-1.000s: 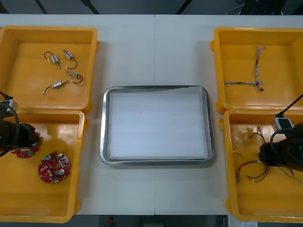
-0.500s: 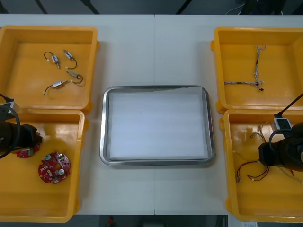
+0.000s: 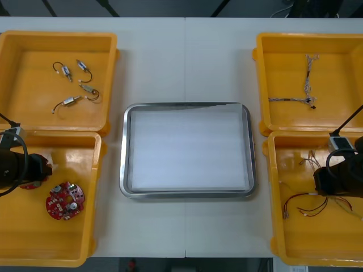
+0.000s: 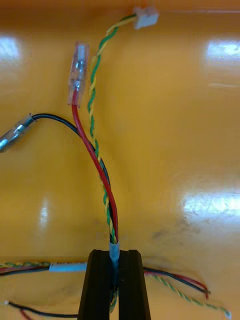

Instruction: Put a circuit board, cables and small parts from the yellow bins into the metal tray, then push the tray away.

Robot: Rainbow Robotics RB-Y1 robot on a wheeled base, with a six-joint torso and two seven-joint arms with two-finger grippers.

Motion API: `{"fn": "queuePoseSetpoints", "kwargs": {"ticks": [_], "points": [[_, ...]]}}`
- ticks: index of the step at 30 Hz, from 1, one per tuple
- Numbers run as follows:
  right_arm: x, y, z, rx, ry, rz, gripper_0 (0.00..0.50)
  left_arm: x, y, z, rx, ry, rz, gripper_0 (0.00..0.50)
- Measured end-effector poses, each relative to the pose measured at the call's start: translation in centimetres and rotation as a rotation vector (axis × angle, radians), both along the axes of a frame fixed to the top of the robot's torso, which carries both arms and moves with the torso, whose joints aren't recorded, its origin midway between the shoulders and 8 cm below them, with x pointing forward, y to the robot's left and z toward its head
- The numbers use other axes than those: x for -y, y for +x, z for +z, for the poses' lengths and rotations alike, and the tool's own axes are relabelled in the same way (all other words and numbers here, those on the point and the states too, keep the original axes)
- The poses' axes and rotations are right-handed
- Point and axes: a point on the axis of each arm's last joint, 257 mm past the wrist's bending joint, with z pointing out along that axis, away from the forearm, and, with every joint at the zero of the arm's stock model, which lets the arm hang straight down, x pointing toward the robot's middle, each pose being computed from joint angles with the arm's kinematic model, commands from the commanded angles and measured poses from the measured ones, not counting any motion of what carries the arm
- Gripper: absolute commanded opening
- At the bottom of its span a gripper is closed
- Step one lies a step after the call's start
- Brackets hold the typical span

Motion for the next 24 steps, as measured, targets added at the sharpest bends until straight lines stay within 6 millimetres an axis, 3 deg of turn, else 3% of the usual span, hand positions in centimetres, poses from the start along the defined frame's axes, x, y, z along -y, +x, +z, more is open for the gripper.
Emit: {"fn": "queuePoseSetpoints", "kwargs": {"ticks": [2,4,6,7,9,10,13,20,24], "points": [[0.3,0.0,0.9,-0.012,0.0,-0.001,0.0,0.0,0.1,0.0,0.003,-0.001,0.0,0.5],[0.5,-0.1,1.9,-0.021,-0.003,0.006,0.0,0.0,0.2,0.1,0.008,-0.002,-0.001,0.461],[0.4,-0.2,3.1,-0.028,0.003,0.016,0.0,0.0,0.2,0.1,0.009,-0.001,-0.002,0.32],[0.3,-0.2,3.7,-0.027,0.01,0.015,0.0,0.0,0.2,0.1,0.01,0.0,-0.002,0.273],[0.0,-0.4,5.0,-0.027,0.024,0.017,0.0,-0.1,0.3,0.1,0.011,0.003,-0.002,0.072],[-0.2,-0.5,5.6,-0.026,0.029,0.018,0.0,-0.1,0.3,0.1,0.012,0.004,-0.002,0.047],[-0.6,-0.8,7.4,-0.025,0.045,0.029,0.0,-0.3,0.4,0.2,0.016,0.012,-0.003,0.004],[-0.9,-1.3,11.0,-0.023,-0.051,0.262,0.0,-0.4,0.4,0.2,0.018,0.017,-0.003,0.0],[-1.6,-1.3,12.4,-0.031,-0.064,0.305,0.0,-0.4,0.4,0.2,0.018,0.017,-0.003,0.0]]}}
